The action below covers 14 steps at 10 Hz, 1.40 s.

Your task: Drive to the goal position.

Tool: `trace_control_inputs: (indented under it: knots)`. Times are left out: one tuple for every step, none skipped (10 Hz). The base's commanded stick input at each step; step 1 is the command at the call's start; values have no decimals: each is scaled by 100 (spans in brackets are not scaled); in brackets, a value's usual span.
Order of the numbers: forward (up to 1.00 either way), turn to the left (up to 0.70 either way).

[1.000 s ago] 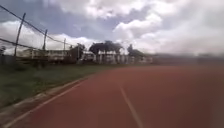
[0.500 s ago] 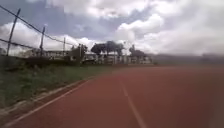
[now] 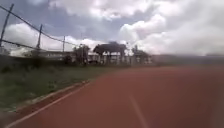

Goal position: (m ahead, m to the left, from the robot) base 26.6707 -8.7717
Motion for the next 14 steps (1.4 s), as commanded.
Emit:
trace_control_inputs:
  knots:
    - [100,0]
    - [100,0]
    - [100,0]
    - [100,0]
    - [100,0]
    - [100,0]
    - [100,0]
    - [100,0]
    - [100,0]
    - [100,0]
    - [100,0]
    - [100,0]
    - [100,0]
    - [100,0]
